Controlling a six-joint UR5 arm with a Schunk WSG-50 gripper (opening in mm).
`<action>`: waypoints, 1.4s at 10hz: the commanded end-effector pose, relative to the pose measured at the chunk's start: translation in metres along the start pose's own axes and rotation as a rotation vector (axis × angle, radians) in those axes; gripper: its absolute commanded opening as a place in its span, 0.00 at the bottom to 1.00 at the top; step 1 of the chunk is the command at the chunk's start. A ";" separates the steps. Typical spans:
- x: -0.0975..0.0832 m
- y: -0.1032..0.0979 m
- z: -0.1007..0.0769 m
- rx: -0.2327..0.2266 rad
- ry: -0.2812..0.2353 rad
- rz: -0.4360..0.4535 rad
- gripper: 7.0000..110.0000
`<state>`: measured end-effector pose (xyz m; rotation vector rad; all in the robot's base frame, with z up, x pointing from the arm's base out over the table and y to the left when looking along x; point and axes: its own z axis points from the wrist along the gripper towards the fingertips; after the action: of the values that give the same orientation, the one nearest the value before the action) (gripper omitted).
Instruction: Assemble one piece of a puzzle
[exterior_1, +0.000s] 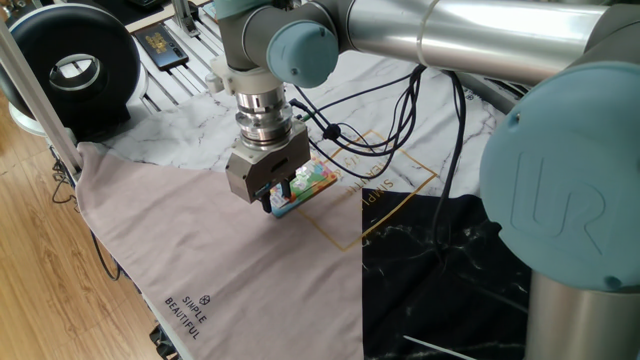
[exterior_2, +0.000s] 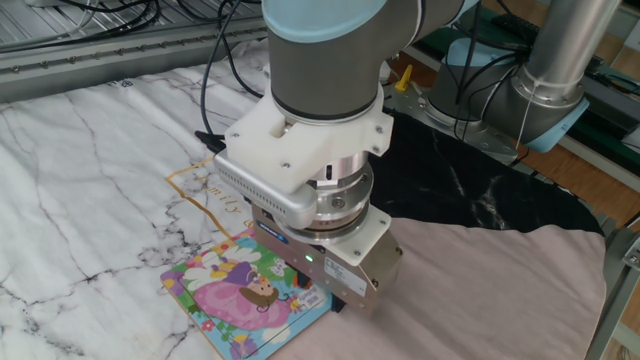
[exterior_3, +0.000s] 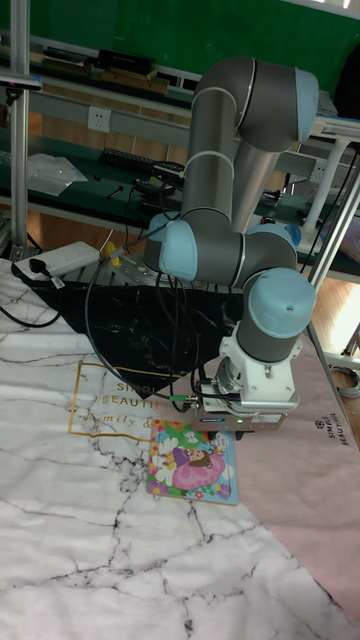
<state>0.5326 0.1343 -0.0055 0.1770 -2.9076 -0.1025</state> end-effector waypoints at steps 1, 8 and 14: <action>0.001 0.005 -0.002 -0.014 0.001 0.010 0.36; -0.008 0.002 -0.002 -0.003 -0.019 -0.019 0.36; -0.006 0.008 -0.003 -0.019 -0.011 -0.004 0.36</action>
<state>0.5383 0.1376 -0.0053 0.2008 -2.9174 -0.1033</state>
